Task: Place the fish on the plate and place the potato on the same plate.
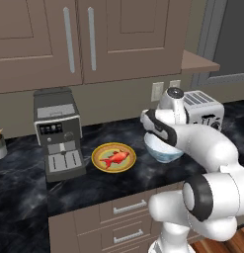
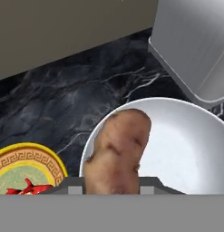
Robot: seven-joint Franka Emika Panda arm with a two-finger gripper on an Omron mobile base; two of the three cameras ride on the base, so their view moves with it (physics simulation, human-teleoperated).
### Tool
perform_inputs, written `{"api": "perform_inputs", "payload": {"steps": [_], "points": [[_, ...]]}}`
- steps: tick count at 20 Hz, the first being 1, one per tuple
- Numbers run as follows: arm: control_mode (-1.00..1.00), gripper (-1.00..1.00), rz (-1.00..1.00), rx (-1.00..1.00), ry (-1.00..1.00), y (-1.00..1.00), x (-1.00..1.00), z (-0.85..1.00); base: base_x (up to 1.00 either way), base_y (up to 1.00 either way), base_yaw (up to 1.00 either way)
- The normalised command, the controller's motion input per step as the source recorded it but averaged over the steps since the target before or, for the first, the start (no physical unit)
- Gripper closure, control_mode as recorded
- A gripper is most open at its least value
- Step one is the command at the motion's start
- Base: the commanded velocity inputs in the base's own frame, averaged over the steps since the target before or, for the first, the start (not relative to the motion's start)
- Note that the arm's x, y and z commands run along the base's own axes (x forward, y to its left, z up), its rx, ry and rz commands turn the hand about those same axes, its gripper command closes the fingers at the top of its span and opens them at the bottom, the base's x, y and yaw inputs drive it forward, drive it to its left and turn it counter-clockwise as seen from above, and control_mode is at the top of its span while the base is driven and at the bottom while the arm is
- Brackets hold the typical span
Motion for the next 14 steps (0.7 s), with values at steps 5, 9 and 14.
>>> {"api": "perform_inputs", "payload": {"steps": [5, 9, 14], "points": [[-1.0, 1.0, -0.03, 0.0, -0.04, 1.0, -0.09, 0.05, 0.0, 0.0, 0.0], [-1.0, 1.0, -0.16, 0.09, -0.05, 0.94, 0.0, 0.0, 0.0, 0.0, 0.0], [-1.0, 1.0, -0.29, 0.2, -0.01, 0.61, -0.01, 0.0, 0.0, 0.0, 0.0]]}}
